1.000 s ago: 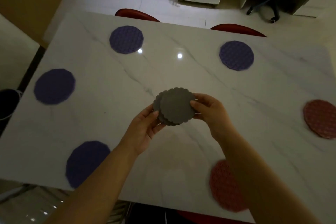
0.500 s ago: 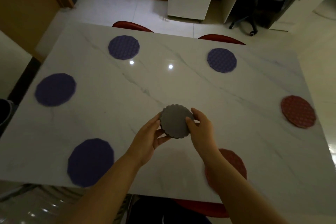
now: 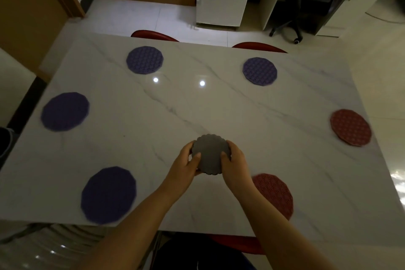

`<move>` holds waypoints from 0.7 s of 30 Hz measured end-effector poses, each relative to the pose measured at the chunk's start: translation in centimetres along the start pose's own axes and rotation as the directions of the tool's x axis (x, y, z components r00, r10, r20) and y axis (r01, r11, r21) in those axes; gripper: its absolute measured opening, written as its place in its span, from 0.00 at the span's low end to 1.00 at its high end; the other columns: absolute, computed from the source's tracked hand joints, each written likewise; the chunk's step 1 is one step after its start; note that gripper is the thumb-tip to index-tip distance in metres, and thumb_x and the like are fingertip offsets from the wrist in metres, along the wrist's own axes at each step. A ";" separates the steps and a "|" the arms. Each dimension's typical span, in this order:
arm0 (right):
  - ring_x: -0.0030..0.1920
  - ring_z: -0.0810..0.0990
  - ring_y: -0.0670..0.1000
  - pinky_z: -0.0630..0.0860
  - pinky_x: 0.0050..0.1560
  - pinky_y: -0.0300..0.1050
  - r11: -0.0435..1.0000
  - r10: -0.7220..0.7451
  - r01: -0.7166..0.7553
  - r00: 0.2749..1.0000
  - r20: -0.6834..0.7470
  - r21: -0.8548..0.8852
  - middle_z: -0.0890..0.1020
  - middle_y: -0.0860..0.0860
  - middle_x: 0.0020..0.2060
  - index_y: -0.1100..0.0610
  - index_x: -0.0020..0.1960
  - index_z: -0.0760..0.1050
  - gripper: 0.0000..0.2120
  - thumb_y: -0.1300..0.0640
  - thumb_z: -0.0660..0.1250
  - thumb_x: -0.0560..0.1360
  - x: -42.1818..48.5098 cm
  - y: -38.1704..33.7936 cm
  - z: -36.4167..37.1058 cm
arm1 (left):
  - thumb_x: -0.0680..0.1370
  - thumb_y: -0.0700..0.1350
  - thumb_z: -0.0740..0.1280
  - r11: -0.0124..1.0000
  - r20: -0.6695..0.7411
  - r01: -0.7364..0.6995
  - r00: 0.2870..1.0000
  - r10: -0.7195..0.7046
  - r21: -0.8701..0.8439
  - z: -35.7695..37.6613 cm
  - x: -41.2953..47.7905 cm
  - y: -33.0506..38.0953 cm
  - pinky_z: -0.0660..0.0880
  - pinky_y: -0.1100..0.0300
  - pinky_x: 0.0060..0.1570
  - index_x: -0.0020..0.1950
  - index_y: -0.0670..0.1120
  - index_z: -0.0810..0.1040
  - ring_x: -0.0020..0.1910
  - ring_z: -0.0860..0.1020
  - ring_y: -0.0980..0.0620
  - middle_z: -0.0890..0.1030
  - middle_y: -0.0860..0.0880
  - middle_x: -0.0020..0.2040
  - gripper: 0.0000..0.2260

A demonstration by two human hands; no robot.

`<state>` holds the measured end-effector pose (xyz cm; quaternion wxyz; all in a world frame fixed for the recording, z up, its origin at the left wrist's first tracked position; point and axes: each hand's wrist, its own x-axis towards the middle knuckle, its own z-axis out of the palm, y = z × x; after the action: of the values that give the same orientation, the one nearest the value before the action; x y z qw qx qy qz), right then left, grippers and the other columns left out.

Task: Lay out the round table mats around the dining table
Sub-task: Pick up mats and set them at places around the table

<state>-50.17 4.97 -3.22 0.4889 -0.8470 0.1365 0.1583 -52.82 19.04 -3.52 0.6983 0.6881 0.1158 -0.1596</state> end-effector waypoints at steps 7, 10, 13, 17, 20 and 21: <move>0.61 0.72 0.56 0.72 0.54 0.42 1.000 0.003 -0.002 0.999 0.053 -0.020 0.69 0.57 0.66 0.54 0.72 0.63 0.21 0.62 0.56 0.79 0.2 0.3 -0.8 | 0.80 0.47 0.61 0.998 0.062 0.055 0.996 -0.057 0.031 -0.7 0.5 0.1 0.80 0.63 0.45 0.74 0.51 0.60 0.62 0.74 0.45 0.68 0.48 0.68 0.23; 0.56 0.73 0.55 0.73 0.50 0.40 1.000 -0.003 0.005 0.997 0.075 -0.028 0.71 0.57 0.64 0.53 0.69 0.66 0.19 0.63 0.56 0.79 0.2 0.4 -1.0 | 0.81 0.45 0.60 0.997 0.062 0.068 0.996 -0.070 0.030 -0.7 0.3 0.1 0.80 0.62 0.45 0.72 0.51 0.63 0.60 0.75 0.46 0.70 0.49 0.66 0.19; 0.50 0.73 0.52 0.73 0.41 0.34 1.000 0.005 -0.005 0.996 0.086 -0.008 0.73 0.58 0.62 0.55 0.67 0.67 0.18 0.65 0.56 0.78 0.1 0.5 -1.1 | 0.82 0.45 0.59 0.997 0.064 0.073 0.995 -0.075 0.041 -0.6 0.1 0.1 0.80 0.64 0.44 0.74 0.49 0.62 0.59 0.75 0.49 0.70 0.51 0.65 0.20; 0.55 0.75 0.56 0.78 0.54 0.52 0.989 0.068 -0.082 0.991 0.112 0.125 0.72 0.58 0.64 0.55 0.69 0.66 0.19 0.64 0.57 0.79 -0.1 0.4 -1.5 | 0.82 0.47 0.58 0.997 0.038 0.080 0.996 -0.079 -0.016 -0.6 -0.2 0.2 0.80 0.62 0.46 0.74 0.51 0.62 0.57 0.78 0.51 0.71 0.52 0.64 0.20; 0.54 0.77 0.54 0.81 0.47 0.46 0.960 0.076 -0.111 0.987 0.141 0.256 0.73 0.55 0.62 0.50 0.69 0.66 0.19 0.61 0.59 0.79 -0.4 0.0 -2.2 | 0.80 0.49 0.61 0.958 0.028 0.132 0.991 -0.129 -0.254 -1.2 -0.4 0.5 0.80 0.58 0.46 0.71 0.52 0.68 0.55 0.82 0.49 0.77 0.52 0.62 0.18; 0.52 0.78 0.51 0.80 0.43 0.41 0.948 0.055 -0.097 0.988 0.144 0.304 0.73 0.54 0.62 0.50 0.69 0.67 0.19 0.61 0.59 0.79 -0.5 -0.2 -2.4 | 0.79 0.49 0.62 0.921 0.046 0.156 0.988 -0.149 -0.357 -1.5 -0.4 0.7 0.80 0.57 0.47 0.68 0.51 0.71 0.55 0.82 0.47 0.79 0.50 0.61 0.17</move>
<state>-50.21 3.04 -1.80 0.6172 -0.7414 0.1590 0.2099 -52.85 20.52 -2.80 0.7989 0.5361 0.1900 -0.1958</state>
